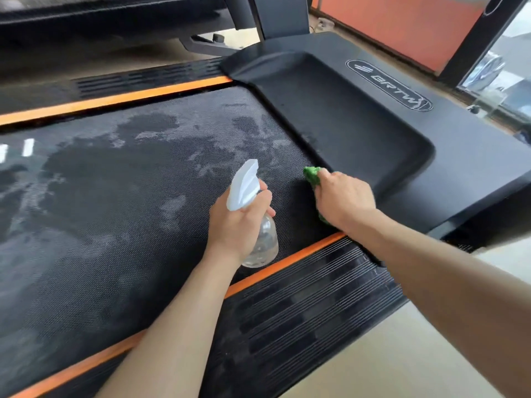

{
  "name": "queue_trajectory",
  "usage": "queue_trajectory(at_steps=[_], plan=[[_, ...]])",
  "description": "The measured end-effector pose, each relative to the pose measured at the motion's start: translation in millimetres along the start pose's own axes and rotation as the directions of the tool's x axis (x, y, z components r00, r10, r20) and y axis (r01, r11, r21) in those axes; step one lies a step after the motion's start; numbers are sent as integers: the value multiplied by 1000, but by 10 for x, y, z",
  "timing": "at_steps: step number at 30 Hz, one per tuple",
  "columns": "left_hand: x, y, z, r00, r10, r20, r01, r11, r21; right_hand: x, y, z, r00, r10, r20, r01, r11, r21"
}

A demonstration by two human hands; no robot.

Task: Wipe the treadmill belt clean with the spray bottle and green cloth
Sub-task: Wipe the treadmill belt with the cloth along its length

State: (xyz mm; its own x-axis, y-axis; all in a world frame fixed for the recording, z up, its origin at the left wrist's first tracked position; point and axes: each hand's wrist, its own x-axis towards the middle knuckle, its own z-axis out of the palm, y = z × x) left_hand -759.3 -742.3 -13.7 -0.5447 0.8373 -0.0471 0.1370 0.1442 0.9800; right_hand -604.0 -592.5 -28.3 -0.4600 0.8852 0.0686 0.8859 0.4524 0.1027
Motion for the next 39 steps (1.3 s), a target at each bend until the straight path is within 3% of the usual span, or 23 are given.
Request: queue_trajectory(at_steps=[2, 5, 7, 8, 11, 13, 15, 18, 20, 21, 23, 25, 27, 30, 31, 32, 36, 39], plan=[[8, 33, 20, 1000, -27, -11, 27, 1000, 7, -218, -194, -50, 996, -86, 34, 84, 996, 43], [35, 93, 34, 996, -81, -34, 82, 996, 26, -568, -347, -143, 917, -393, 75, 388, 919, 69], [12, 165, 48, 990, -134, -35, 136, 989, 51, -469, -231, -157, 896, -435, 84, 435, 900, 25], [-11, 200, 58, 987, -159, -23, 160, 985, 65, -336, -135, -129, 913, -394, 106, 399, 916, -29], [-127, 293, 61, 977, -212, 32, 207, 971, 118, 3, 94, -60, 994, -69, 90, 75, 995, -67], [-151, 353, 37, 977, -207, 50, 197, 969, 152, -59, -4, -21, 999, -22, 35, 22, 1000, -15], [-131, 417, 0, 979, -194, 67, 179, 967, 180, -298, -202, -65, 988, -145, 47, 144, 989, 23], [-117, 463, -44, 977, -195, 86, 169, 954, 246, -608, -320, -156, 877, -478, 50, 476, 878, 43], [-124, 438, -93, 978, -195, 77, 166, 943, 290, -471, -182, -170, 853, -516, 74, 518, 856, 4], [-120, 427, -112, 977, -201, 72, 170, 937, 304, -333, -73, -134, 876, -472, 96, 478, 878, -43], [-114, 399, -155, 968, -239, 77, 206, 932, 298, -55, 140, -86, 968, -234, 88, 244, 962, -125], [-110, 381, -195, 962, -262, 81, 229, 931, 285, 20, 162, -26, 999, -6, 48, 8, 999, -33], [-94, 365, -218, 962, -265, 65, 238, 932, 275, -128, -54, -23, 999, -25, 39, 25, 1000, 11], [-57, 330, -235, 958, -283, 37, 263, 926, 270, -566, -289, -52, 919, -393, -5, 393, 919, 29], [-52, 315, -249, 956, -292, 32, 273, 923, 271, -618, -284, -69, 896, -445, -10, 445, 896, 11], [-56, 297, -269, 952, -306, 32, 286, 919, 272, -595, -244, -71, 902, -431, -20, 431, 902, -13], [-83, 261, -361, 938, -344, 39, 320, 905, 280, -289, -91, 32, 995, -65, -69, 59, 994, -88], [-89, 261, -393, 938, -346, 13, 327, 897, 297, -212, -104, 73, 998, 22, -65, -25, 999, -47]])
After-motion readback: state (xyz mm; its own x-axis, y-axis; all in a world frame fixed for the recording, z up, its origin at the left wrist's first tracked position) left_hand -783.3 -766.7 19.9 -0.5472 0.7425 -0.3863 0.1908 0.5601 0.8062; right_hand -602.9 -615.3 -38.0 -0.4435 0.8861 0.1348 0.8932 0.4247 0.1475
